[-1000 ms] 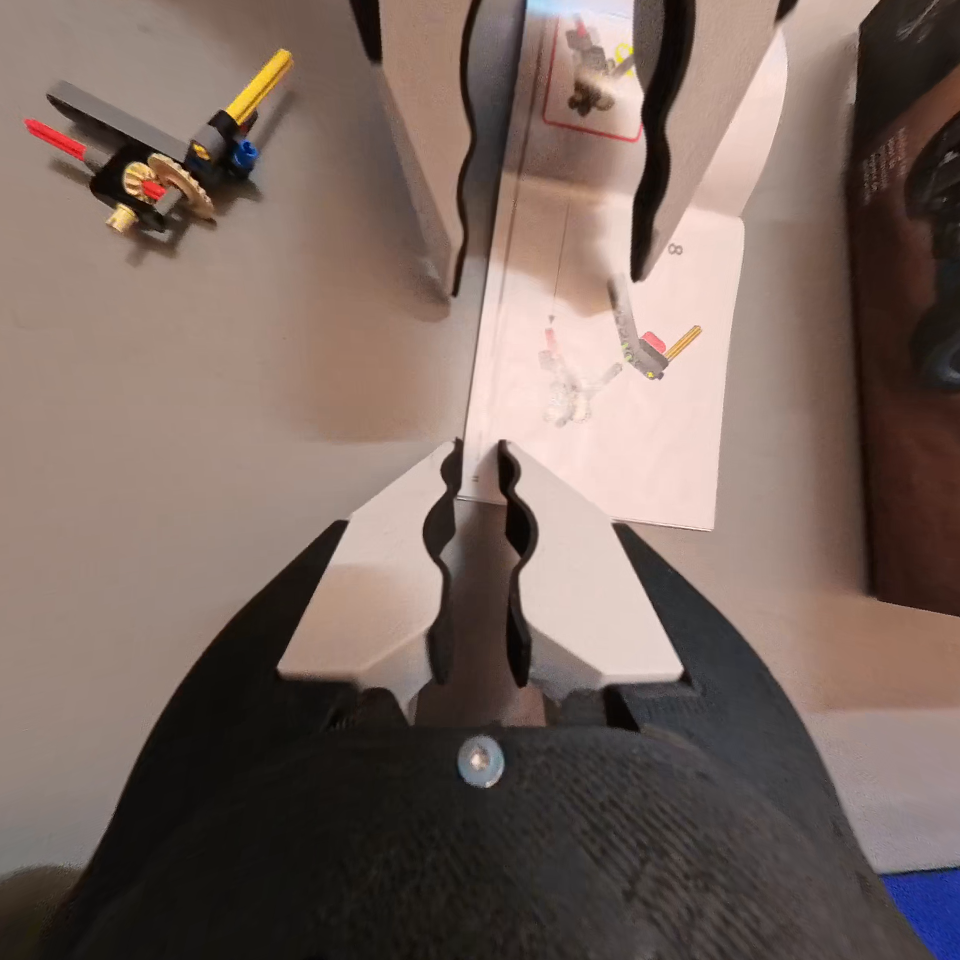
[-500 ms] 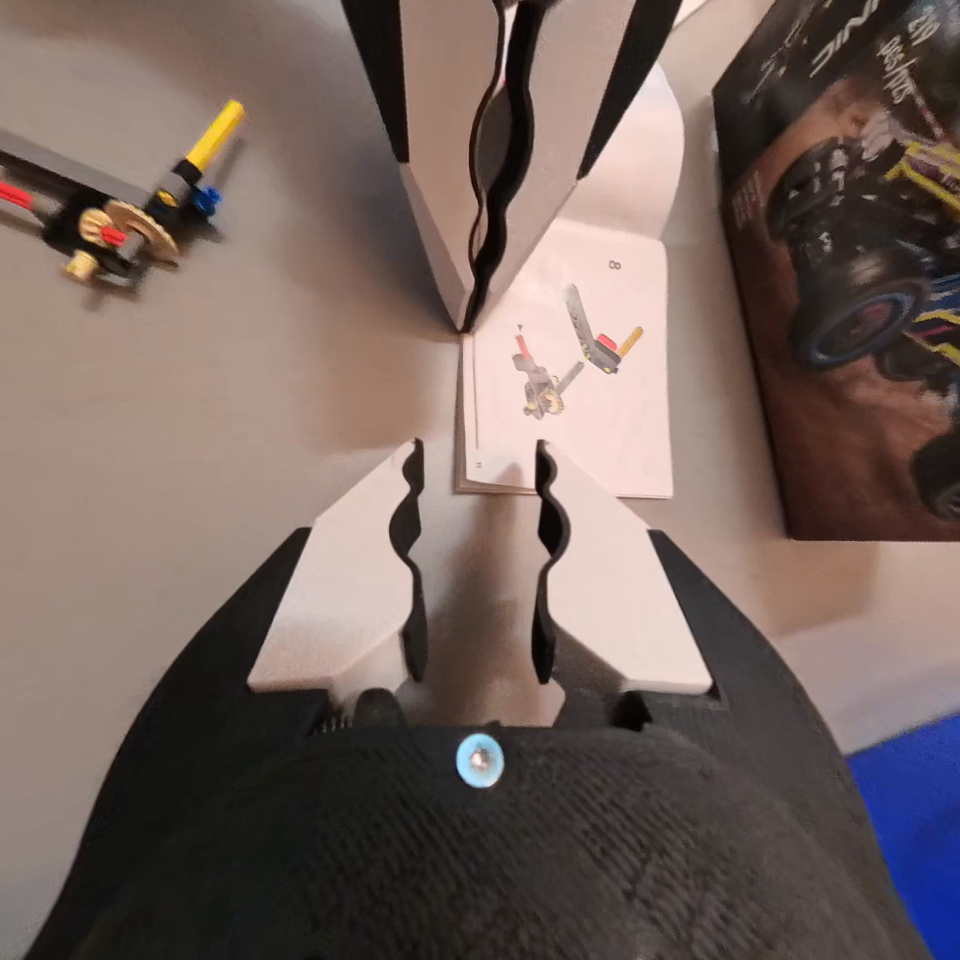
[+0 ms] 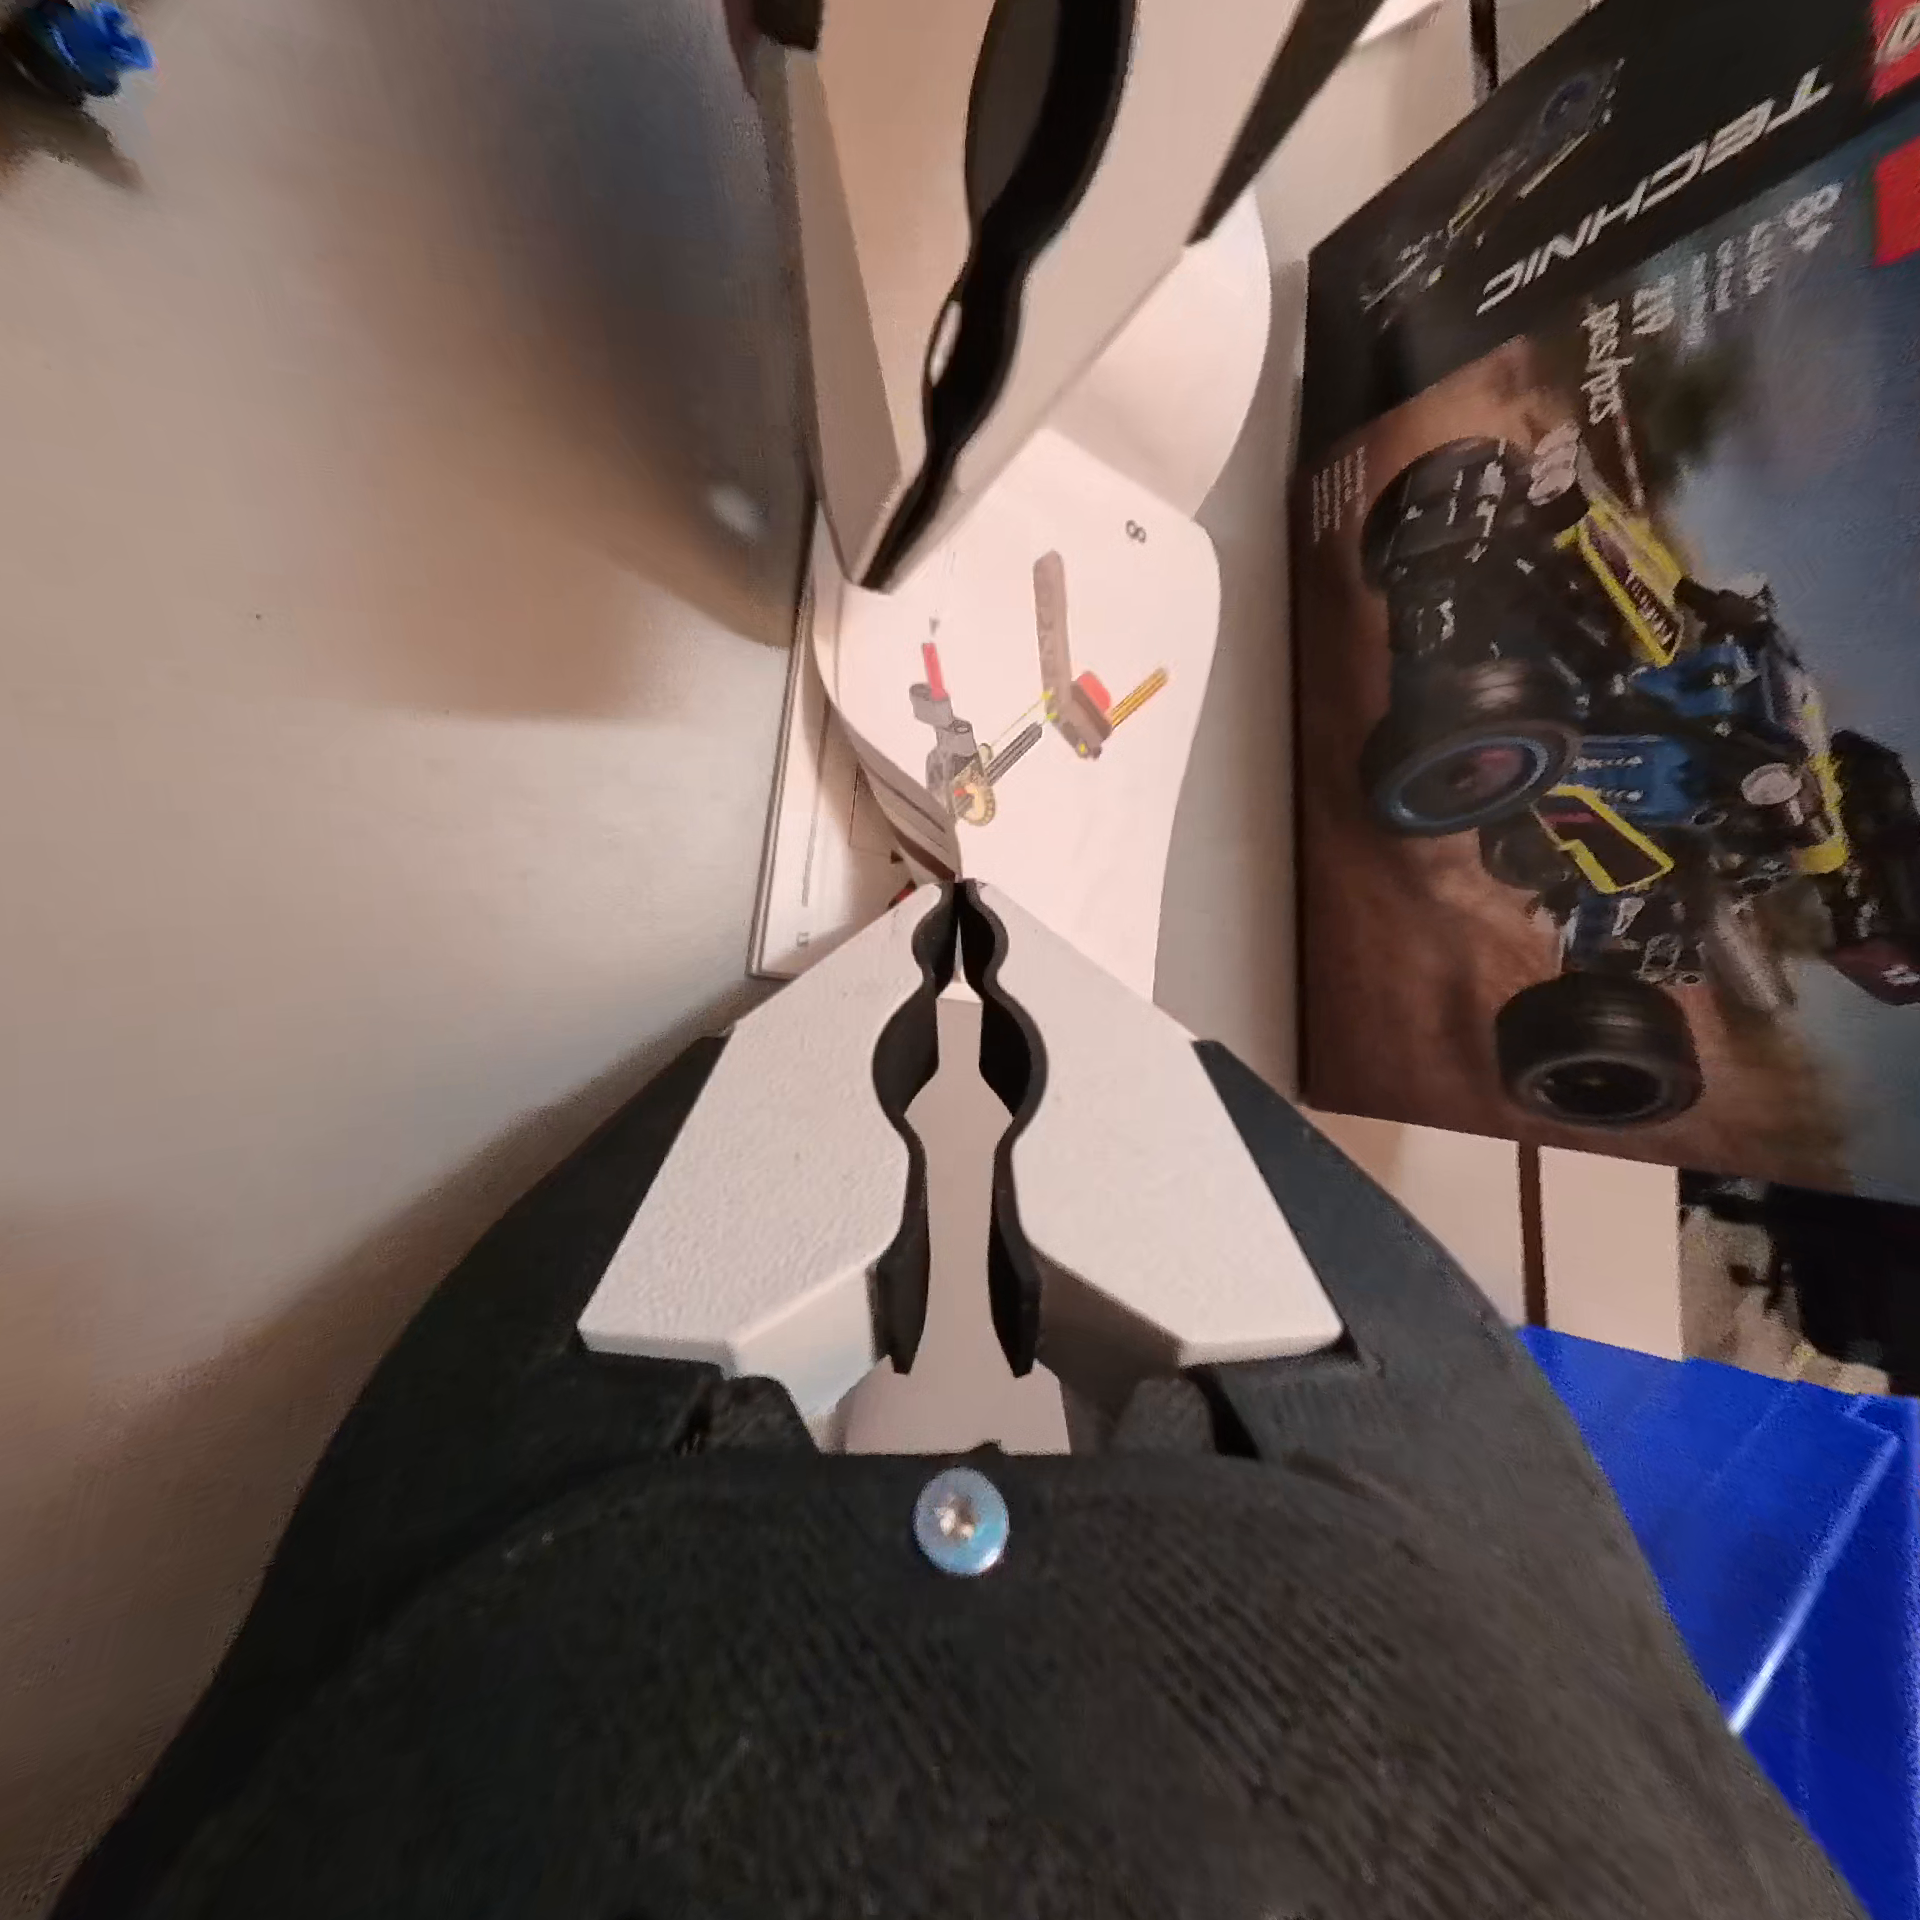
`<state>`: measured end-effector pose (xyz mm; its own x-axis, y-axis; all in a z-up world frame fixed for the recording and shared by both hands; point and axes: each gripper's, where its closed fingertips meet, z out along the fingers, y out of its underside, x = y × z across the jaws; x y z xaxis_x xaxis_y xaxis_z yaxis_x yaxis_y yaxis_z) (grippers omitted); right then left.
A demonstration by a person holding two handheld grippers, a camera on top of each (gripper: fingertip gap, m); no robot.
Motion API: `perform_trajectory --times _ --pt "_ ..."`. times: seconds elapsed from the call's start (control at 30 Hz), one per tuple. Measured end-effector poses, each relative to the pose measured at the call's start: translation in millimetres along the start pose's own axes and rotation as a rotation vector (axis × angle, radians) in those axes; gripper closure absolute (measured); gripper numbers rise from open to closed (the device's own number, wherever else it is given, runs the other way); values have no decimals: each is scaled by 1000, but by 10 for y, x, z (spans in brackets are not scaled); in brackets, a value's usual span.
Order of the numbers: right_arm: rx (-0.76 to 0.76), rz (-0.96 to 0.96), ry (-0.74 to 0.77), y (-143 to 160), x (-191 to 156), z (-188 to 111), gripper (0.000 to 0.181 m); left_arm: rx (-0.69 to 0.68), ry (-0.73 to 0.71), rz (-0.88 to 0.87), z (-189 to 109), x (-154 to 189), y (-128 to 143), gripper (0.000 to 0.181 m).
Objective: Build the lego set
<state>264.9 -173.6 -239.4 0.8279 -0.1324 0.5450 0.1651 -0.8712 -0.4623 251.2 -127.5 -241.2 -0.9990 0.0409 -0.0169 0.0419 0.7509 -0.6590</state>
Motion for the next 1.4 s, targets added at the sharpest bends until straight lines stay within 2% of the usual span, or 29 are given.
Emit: perform_trajectory --times 0.03,0.07,0.13,0.17,0.2,0.23,0.3,0.33,0.37,0.4,0.47,0.53,0.6,0.7,0.83,0.93,1.0,1.07,1.17,1.27,1.33,1.4 --pt "21 -3 13 -52 15 -18 181 13 -36 10 -18 -20 -53 151" --pt "54 11 38 -129 58 -57 181 25 -65 21 -31 -18 -113 138" --pt "121 39 102 -290 184 -164 181 31 -109 52 -38 28 -216 123" --pt "154 44 143 -371 258 -222 181 33 -160 68 -49 9 -264 133" --pt "186 45 183 -451 329 -272 181 40 -238 80 -83 -54 -314 166" --pt "210 47 219 -517 388 -308 181 54 -327 87 -145 -141 -363 181" --pt "228 62 307 -571 515 -361 180 78 -461 59 -313 -290 -398 181" --pt "222 80 361 -560 584 -402 170 94 -511 19 -419 -358 -381 181" --pt "208 112 384 -531 615 -427 164 123 -559 -34 -544 -427 -347 181" --pt "195 159 345 -502 564 -403 169 163 -608 -101 -692 -498 -291 181" --pt "167 239 169 -463 298 -224 177 280 -683 -284 -1005 -613 -115 181" --pt "102 229 228 -335 303 -32 181 394 -687 -495 -1201 -659 151 181" --pt "-10 194 230 -167 243 177 181 425 -678 -669 -1261 -649 497 181" --pt "-67 138 160 -133 65 362 181 349 -698 -795 -1242 -524 966 168" --pt "-115 26 122 -104 -29 276 181 185 -793 -782 -1342 -328 1400 161" --pt "-162 -1 91 13 -109 143 181 92 -866 -755 -1531 -236 1577 160" --pt "-180 -6 50 74 -189 42 181 122 -835 -688 -1559 -187 1428 167" --pt "-193 35 -6 98 -261 -54 181 140 -745 -566 -1425 -112 1172 172" --pt "-116 99 134 -115 37 -122 181 73 -652 -399 -1143 -120 1005 177" --pt "-25 121 134 -445 84 114 181 72 -608 -357 -960 -303 940 181" --pt "16 73 129 -636 28 316 181 36 -536 -390 -829 -364 1024 181" --pt "-55 22 41 -587 -141 469 181 -7 -489 -425 -762 -363 1144 181"
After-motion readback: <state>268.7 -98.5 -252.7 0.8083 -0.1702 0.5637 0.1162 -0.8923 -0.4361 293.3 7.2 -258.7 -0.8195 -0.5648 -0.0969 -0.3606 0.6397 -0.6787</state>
